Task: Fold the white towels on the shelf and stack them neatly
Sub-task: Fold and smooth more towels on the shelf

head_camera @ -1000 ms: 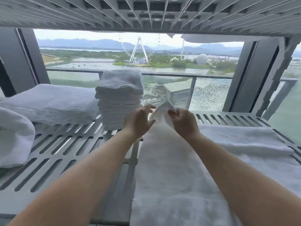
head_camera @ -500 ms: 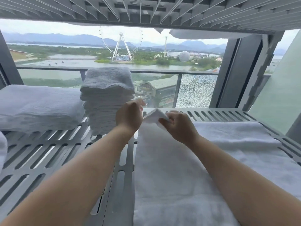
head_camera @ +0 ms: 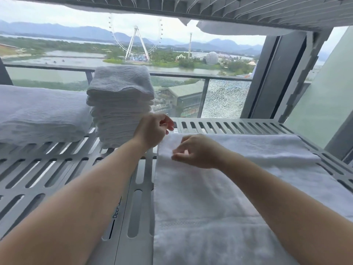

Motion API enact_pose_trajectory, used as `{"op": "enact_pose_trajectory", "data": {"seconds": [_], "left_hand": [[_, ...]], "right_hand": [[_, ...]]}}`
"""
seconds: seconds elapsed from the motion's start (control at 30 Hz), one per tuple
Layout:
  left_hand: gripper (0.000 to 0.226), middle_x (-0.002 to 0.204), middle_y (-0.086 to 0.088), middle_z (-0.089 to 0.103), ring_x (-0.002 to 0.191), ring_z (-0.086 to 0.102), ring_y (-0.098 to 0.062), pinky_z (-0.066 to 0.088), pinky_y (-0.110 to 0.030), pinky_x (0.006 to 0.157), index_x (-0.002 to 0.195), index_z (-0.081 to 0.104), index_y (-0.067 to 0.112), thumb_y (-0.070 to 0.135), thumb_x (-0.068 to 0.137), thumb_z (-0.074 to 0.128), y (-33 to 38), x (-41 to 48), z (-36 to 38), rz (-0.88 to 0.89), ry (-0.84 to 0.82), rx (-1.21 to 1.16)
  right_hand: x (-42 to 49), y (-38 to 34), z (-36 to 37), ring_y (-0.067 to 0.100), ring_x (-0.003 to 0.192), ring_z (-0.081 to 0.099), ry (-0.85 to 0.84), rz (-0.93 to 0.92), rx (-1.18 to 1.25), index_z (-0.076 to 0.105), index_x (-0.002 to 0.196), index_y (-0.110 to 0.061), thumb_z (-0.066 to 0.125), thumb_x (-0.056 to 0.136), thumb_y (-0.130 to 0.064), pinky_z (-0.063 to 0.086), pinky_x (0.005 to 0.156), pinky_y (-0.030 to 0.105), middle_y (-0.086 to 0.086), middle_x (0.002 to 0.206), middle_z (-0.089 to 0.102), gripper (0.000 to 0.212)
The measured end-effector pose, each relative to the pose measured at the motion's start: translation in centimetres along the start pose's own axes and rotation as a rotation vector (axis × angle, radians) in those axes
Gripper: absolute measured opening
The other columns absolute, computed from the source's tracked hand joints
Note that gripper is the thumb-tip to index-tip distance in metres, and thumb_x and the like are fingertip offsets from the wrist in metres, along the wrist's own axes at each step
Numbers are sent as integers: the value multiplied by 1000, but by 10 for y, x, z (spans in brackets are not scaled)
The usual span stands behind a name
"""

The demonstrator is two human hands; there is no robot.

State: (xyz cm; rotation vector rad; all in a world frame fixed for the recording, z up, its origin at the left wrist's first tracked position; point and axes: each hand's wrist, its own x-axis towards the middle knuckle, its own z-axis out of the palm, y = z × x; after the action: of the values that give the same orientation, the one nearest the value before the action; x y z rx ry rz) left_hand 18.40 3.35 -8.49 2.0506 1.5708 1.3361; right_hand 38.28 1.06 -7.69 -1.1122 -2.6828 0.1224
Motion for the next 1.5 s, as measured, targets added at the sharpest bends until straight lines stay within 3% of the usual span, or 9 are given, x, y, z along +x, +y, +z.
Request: {"op": "enact_pose_trajectory", "data": {"seconds": [0.13,0.43,0.5,0.63,0.8,1.03,1.27,1.37,1.5], "left_hand": [[30,80,13,73,68,70,-3,61,-35,74,86,74,23,0,92,55,12,2,19,-17,-69,66],[18,112,3,72,105,65,-17,47,-26,88,109,72,26,27,94,63,88,1,88,81,-373,282],[35,125,-1,65,116,59,-20,39,-25,87,120,67,26,44,91,67,104,-2,109,80,-454,327],[62,144,0,49,130,47,-21,37,-35,107,136,55,31,62,83,66,121,-16,137,36,-595,358],[40,150,8,48,138,43,-15,33,-27,111,137,57,37,35,97,59,115,-35,143,112,-423,446],[63,139,3,60,128,57,-20,42,-31,108,129,67,29,-10,84,44,107,-47,136,113,-229,514],[69,122,4,71,114,66,-19,51,-30,95,113,74,26,-20,69,45,112,-52,131,182,-19,471],[70,121,5,71,114,66,-19,51,-33,97,114,74,29,-17,68,46,113,-53,128,150,-68,453],[77,137,8,62,129,55,-18,44,-36,106,124,67,36,-13,69,43,108,-52,125,54,-276,453]], "right_hand": [[-19,32,-16,6,74,66,133,216,215,82,80,-24,62,84,-22,53,75,27,-8,78,76,21],[-102,135,-48,1,74,63,169,459,146,78,79,-30,58,79,-22,44,67,16,-17,73,69,21],[-122,155,-52,-4,70,58,149,492,153,77,81,-35,61,83,-18,37,61,11,-20,71,66,24],[-154,181,-60,-1,94,64,20,444,249,77,103,-30,61,87,-14,49,88,18,-7,109,72,28],[-179,207,-59,18,127,52,7,381,40,63,127,-29,50,81,2,43,108,36,-1,139,58,58],[-197,233,-52,27,110,59,300,482,-138,69,111,-21,52,81,0,49,87,34,7,120,62,41],[-203,217,-60,26,96,60,405,226,-191,72,95,-17,56,82,-3,51,83,38,7,97,65,25],[-206,220,-55,26,106,56,191,327,-173,66,103,-21,51,79,-7,46,92,35,5,104,65,32],[-205,228,-54,20,100,53,187,350,-86,63,99,-23,49,77,-6,35,78,27,-4,93,56,31]]}}
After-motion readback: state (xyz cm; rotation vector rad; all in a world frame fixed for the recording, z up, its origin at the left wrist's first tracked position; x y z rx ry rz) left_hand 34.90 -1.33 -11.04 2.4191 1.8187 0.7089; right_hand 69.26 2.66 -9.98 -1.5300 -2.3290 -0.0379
